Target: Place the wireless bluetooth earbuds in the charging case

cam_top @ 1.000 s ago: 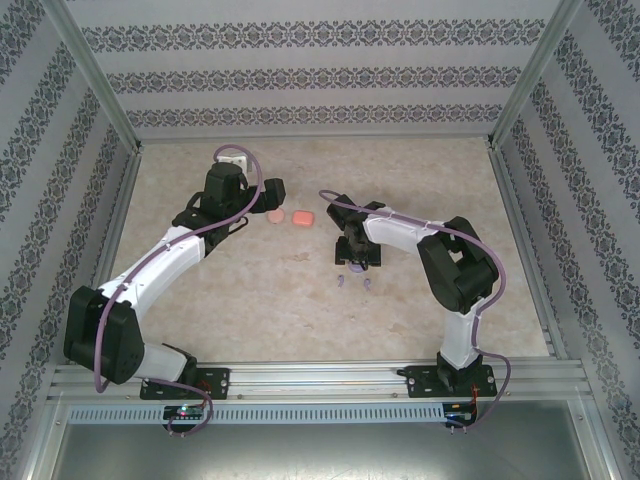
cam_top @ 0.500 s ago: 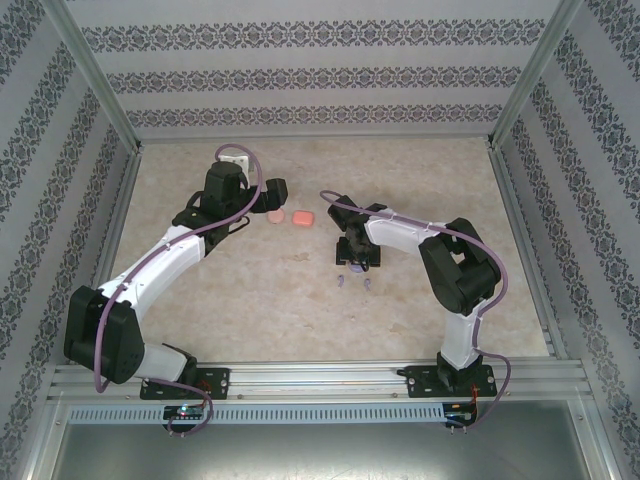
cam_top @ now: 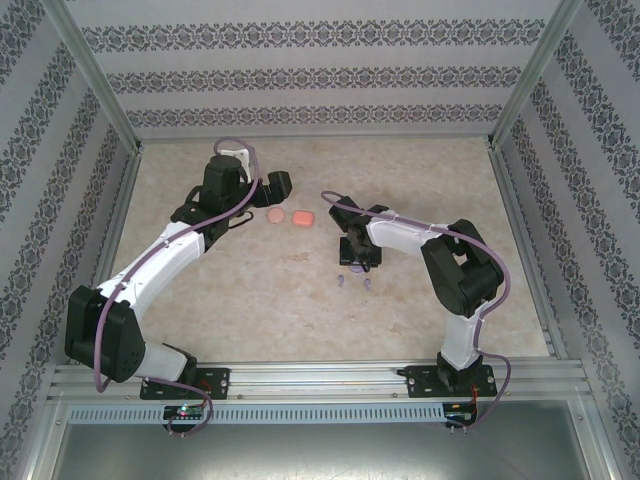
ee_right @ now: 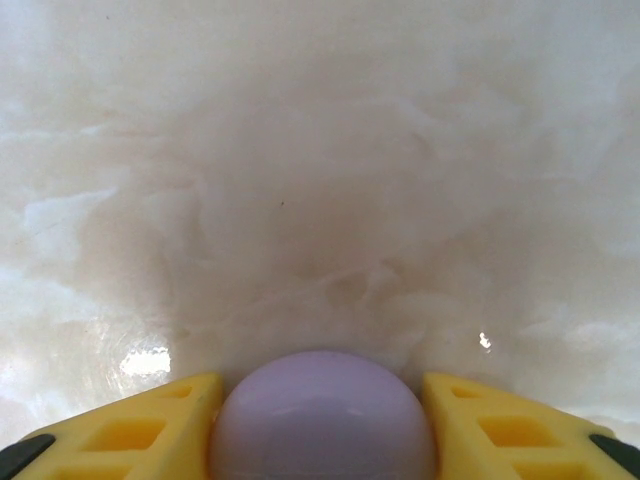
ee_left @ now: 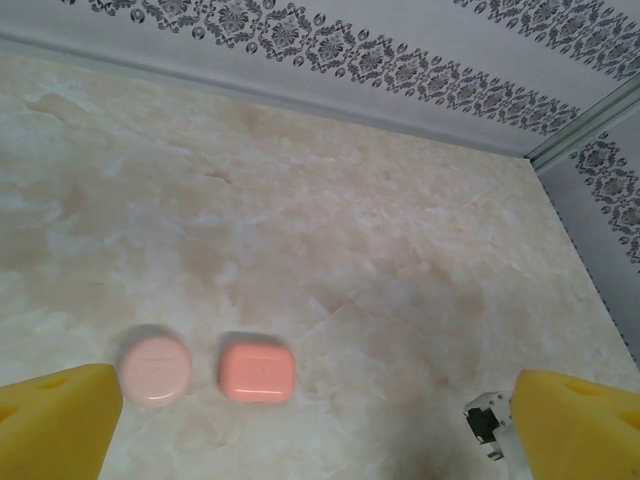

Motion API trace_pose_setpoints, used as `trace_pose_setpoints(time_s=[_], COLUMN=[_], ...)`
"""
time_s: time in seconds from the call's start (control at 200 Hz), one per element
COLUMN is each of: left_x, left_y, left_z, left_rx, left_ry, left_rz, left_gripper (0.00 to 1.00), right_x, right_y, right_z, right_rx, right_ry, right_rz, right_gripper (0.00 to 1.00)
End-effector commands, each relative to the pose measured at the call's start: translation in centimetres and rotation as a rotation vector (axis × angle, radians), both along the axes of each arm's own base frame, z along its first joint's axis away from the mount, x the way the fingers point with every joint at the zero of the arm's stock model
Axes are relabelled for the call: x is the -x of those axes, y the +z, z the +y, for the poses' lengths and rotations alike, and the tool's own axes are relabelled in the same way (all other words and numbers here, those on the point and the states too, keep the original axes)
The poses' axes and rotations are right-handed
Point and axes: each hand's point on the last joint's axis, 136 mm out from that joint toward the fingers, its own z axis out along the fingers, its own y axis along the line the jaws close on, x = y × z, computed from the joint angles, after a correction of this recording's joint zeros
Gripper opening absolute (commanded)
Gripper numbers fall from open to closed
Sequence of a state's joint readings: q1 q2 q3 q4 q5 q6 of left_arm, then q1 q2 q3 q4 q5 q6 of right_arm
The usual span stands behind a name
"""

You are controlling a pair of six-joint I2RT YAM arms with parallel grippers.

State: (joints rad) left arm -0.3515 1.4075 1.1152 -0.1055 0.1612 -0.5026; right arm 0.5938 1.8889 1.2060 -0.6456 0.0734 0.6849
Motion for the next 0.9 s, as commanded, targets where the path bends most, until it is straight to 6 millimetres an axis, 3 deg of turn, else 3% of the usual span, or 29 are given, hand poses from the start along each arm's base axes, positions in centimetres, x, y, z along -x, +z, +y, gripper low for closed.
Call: trace_pose_setpoints(time_s=[0.0,0.255,0.47,0.6,0.894], left_x=[0.3,0.2,0.2,0.1,0.5], left_y=[1.3,1.1,0.9,0.5,1.0], left_z=[-0.2,-0.9,-1.5,-2.3,-4.9], left_rx=[0.037,0.016,0.001,0.027,0.180], left_ry=[-0.008,-0.077,-0.133,-0.184,-0.336], left_rz=[-0.004,-0.112,-0.221,-0.258,-0.353], left_gripper=[1.00,1.00,0.99,0.99,0.99], right_x=[1.7,0.6,-1.9,-4.1,-9.8], right_y=[-0.4,1.9,5.6,8.9,18.3], right_z=[-0.1,1.1,2.4,3.2,4.9], right_rx=[0.004,-0.077,-0.183,-0.259,-0.462], right_ry=[0.015,0.003,-0.030,-0.064,-0.200], right_rz=[0.038,-0.015,-0.093,-0.160,-0.340], right_gripper=[0.42,0.39,0.39,0.39,0.38])
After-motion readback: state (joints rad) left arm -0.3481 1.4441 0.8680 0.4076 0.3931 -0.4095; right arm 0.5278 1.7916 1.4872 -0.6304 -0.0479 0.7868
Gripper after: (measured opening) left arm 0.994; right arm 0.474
